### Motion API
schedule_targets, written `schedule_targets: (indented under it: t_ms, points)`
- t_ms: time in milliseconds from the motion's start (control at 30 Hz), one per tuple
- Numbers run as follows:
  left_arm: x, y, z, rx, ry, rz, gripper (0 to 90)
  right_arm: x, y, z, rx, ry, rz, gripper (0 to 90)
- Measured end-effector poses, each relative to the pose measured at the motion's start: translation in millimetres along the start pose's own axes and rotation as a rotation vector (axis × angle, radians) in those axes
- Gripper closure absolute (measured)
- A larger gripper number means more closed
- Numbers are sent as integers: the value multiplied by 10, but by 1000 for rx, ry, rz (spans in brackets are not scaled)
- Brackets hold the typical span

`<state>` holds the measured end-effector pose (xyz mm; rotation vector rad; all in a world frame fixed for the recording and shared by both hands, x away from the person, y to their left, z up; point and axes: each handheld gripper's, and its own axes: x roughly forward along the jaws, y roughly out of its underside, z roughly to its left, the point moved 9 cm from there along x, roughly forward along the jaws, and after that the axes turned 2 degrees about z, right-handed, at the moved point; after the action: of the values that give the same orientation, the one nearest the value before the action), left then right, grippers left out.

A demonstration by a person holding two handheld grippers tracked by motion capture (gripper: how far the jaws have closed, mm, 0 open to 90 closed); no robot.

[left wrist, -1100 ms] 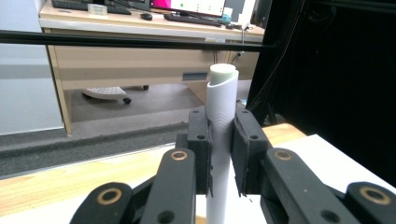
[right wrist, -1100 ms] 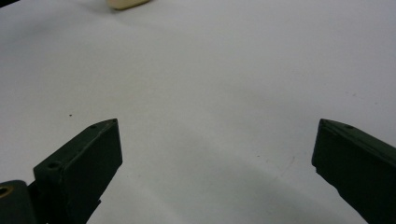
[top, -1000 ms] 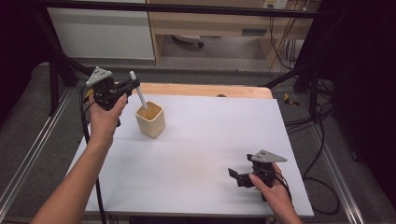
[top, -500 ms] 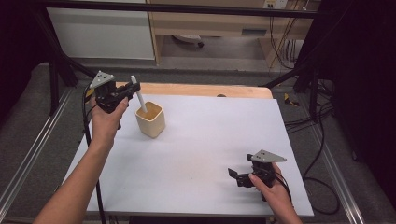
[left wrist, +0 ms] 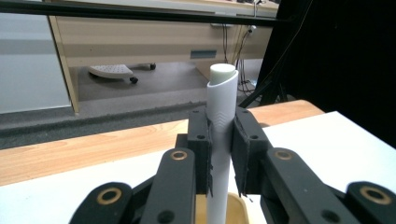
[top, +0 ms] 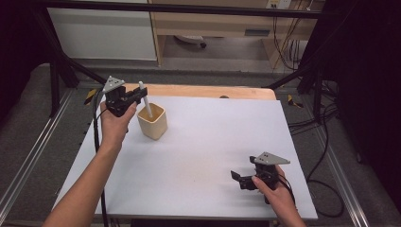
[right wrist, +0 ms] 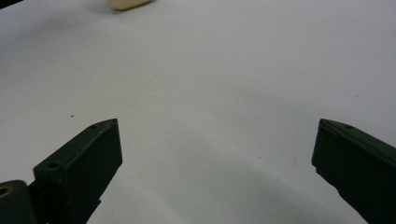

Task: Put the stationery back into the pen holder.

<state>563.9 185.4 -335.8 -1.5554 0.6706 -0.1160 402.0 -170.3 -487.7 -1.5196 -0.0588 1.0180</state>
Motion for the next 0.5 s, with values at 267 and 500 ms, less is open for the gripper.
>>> schedule_targets:
  t_ms: [267, 500]
  points:
    - [75, 104, -12, 1, -18, 22, 790, 8, 7, 16, -8, -7, 6, 24]
    - [138, 208, -62, 12, -24, 47, 781, 24, 10, 42, -5, -14, 8, 24]
